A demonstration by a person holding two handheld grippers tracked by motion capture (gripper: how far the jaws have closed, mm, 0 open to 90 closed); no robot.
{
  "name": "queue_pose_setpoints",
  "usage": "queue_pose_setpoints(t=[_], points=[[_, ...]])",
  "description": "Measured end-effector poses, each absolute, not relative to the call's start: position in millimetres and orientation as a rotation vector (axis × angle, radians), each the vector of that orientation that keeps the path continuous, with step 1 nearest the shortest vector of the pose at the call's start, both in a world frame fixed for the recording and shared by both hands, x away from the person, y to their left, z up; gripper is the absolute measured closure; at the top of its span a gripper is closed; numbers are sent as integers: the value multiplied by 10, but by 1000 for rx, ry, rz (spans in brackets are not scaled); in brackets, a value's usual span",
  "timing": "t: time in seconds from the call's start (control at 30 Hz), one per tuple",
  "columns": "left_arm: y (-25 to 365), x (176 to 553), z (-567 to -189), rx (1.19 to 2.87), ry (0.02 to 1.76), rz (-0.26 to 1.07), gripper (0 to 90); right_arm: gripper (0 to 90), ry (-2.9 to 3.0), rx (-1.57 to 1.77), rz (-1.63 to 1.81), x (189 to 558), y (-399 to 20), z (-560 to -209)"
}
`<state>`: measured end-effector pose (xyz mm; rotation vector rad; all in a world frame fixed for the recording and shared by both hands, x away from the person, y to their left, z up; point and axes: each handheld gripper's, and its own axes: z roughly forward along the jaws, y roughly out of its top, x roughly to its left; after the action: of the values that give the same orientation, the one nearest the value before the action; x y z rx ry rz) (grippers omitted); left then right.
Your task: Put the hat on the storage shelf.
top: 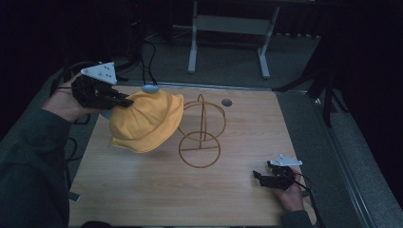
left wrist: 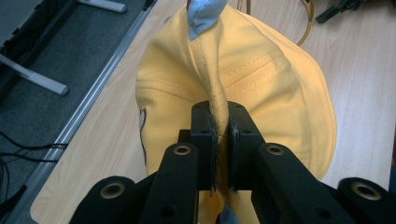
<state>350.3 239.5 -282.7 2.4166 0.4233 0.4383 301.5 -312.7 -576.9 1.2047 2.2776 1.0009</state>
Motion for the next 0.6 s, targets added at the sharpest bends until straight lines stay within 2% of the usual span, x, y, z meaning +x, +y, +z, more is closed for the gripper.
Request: queue_pose_setpoints(t=[0.6], points=[[2275,3530,-2690,2387,401,471,832,221,2278,1204,1000,3015,-3127,-5769]])
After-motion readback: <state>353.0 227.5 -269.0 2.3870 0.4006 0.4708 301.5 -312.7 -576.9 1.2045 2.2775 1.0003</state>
